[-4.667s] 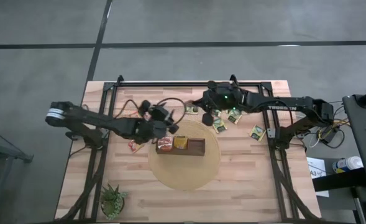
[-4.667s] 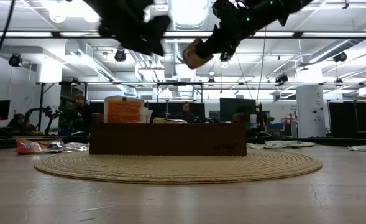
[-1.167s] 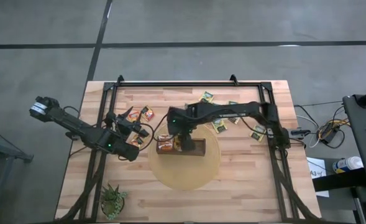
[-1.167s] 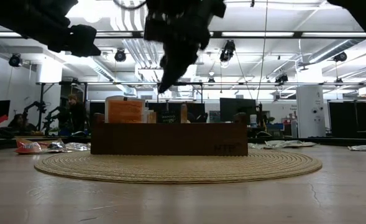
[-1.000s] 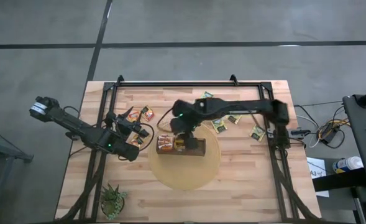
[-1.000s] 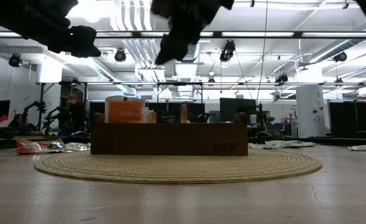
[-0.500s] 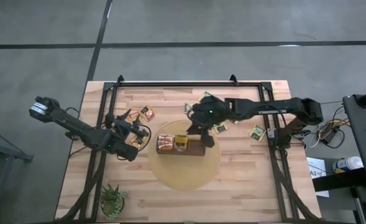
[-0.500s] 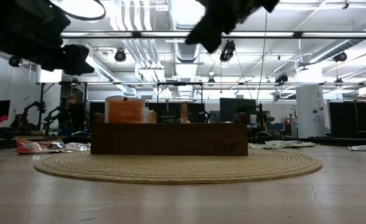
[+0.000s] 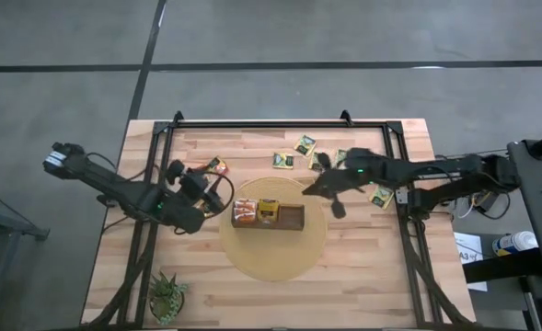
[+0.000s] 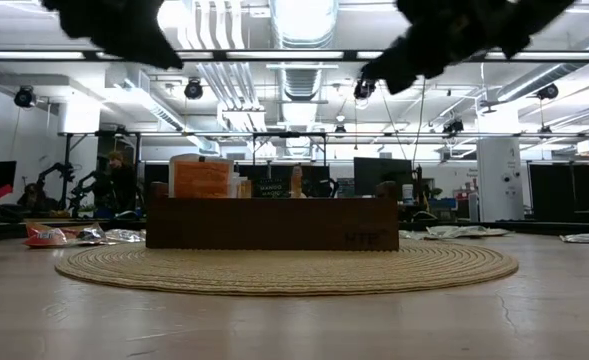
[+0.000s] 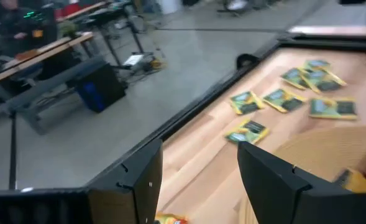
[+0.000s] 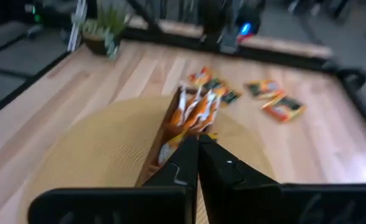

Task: Pick & Place Tea
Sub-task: Put the orange tea bag into the middle section of the wooden organizer

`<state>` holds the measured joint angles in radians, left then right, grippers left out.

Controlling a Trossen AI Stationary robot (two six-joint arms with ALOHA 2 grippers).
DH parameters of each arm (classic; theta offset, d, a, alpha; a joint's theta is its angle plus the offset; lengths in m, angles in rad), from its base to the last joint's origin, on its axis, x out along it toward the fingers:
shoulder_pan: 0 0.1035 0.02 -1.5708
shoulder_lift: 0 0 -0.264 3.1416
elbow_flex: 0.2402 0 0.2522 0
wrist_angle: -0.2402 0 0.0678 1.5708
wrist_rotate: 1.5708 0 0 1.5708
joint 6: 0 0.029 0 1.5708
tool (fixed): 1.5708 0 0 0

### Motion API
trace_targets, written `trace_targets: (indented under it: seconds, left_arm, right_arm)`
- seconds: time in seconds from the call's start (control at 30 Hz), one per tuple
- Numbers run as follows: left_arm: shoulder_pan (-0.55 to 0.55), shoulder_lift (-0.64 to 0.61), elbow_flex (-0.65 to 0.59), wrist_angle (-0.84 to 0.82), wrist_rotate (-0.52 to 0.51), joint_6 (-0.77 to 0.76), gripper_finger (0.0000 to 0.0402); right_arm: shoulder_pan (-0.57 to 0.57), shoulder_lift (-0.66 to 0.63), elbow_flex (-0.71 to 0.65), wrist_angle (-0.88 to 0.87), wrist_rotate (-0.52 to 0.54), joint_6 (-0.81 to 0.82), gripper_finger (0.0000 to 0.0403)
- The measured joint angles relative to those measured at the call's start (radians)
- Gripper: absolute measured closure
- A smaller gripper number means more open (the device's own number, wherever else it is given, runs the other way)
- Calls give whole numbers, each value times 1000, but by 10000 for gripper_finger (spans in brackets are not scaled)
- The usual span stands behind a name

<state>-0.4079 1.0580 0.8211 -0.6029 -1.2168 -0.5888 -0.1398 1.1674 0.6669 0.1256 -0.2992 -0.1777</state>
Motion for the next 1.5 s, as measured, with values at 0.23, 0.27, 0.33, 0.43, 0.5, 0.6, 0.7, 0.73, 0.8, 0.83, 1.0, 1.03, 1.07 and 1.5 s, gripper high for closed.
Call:
trace_targets:
  seconds: [0.23, 0.27, 0.33, 0.43, 0.5, 0.6, 0.7, 0.73, 0.8, 0.83, 1.0, 1.03, 1.07, 1.5]
  left_arm:
    - [1, -1, 188, -89, 82, 143, 200]
    - [1, -1, 204, -106, 84, 142, 200]
    - [1, -2, 220, -137, 103, 140, 200]
    - [3, -3, 222, -207, 114, 83, 200]
    - [12, -6, 221, -293, 123, -14, 200]
    - [34, -17, 221, -448, 167, -186, 200]
    - [44, -18, 221, -544, 212, -278, 200]
    - [46, -18, 221, -552, 227, -285, 200]
    - [52, -18, 221, -546, 266, -274, 200]
    - [55, -18, 221, -544, 289, -268, 200]
    - [95, -17, 221, -549, 422, -249, 200]
    - [110, -17, 221, -549, 448, -236, 200]
    - [126, -17, 221, -550, 470, -220, 200]
    - [406, -10, 221, -550, 858, -31, 200]
  right_arm:
    - [-77, -225, -239, 224, -69, 47, 394]
    - [-90, -253, -264, 231, -69, 61, 394]
    - [-115, -310, -304, 236, -69, 93, 394]
    - [-128, -397, -363, 250, -72, 153, 394]
    - [-119, -451, -407, 292, -73, 199, 394]
    - [-89, -530, -498, 394, -49, 266, 394]
    - [-42, -603, -595, 498, 63, 306, 394]
    - [-24, -625, -623, 522, 100, 314, 394]
    - [13, -665, -659, 521, 143, 324, 394]
    - [32, -683, -656, 486, 161, 322, 394]
    - [127, -757, -658, 431, 225, 265, 394]
    - [142, -772, -658, 431, 236, 251, 394]
    - [156, -785, -658, 430, 247, 238, 394]
    - [175, -886, -658, 179, 254, 141, 394]
